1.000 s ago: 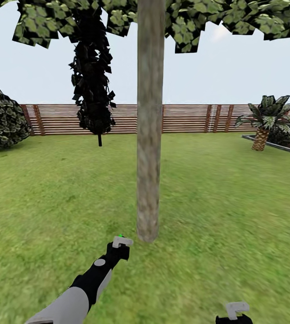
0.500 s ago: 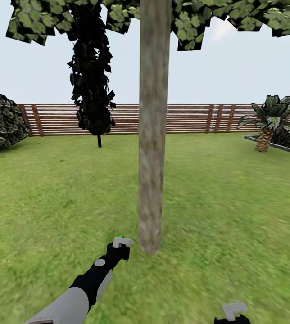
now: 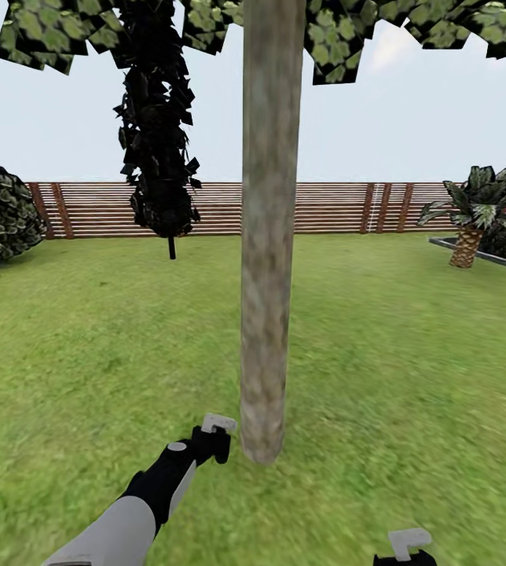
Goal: In the garden, pick up the pesticide atomizer on the floor and spray pesticide onto both trees until each tree trunk is fully covered.
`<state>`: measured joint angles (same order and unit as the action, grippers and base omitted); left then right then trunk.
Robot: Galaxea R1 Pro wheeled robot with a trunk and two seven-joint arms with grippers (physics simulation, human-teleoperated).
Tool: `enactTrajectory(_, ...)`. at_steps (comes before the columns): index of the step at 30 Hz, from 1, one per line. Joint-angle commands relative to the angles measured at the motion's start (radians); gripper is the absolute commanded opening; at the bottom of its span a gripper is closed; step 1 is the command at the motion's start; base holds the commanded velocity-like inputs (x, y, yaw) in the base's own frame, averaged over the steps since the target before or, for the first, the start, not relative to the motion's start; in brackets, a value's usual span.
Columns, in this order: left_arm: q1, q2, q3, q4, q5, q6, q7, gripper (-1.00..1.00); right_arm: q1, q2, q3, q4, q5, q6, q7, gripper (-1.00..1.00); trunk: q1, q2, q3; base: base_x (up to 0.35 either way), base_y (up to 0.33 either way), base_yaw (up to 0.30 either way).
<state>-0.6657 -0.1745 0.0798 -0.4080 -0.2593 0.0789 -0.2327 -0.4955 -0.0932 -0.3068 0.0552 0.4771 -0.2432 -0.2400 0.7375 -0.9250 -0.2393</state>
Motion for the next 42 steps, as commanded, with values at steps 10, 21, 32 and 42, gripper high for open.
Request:
enactTrajectory(10,0.000,0.000,-0.056,0.001,0.000,0.001,-0.015,-1.00,0.000,0.000,0.000,0.000,0.000,-0.001,0.000,1.00,0.000,0.000,0.000,0.137,-0.075,0.000)
enactTrajectory(21,0.000,0.000,-0.061,0.002,0.000,0.000,-0.016,-1.00,0.000,0.000,0.000,0.000,0.000,0.000,0.000,1.00,0.000,0.000,0.000,0.025,-0.092,0.000)
enactTrajectory(32,0.000,0.000,-0.061,0.002,0.000,-0.001,-0.016,-1.00,0.000,0.000,0.000,0.000,0.001,0.000,0.000,1.00,0.000,0.000,0.000,-0.001,-0.005,0.000)
enactTrajectory(42,0.000,0.000,-0.055,0.065,0.000,-0.010,-0.013,-1.00,0.000,-0.002,0.000,0.000,0.001,0.001,0.001,1.00,0.000,0.000,0.000,0.075,-0.029,0.000)
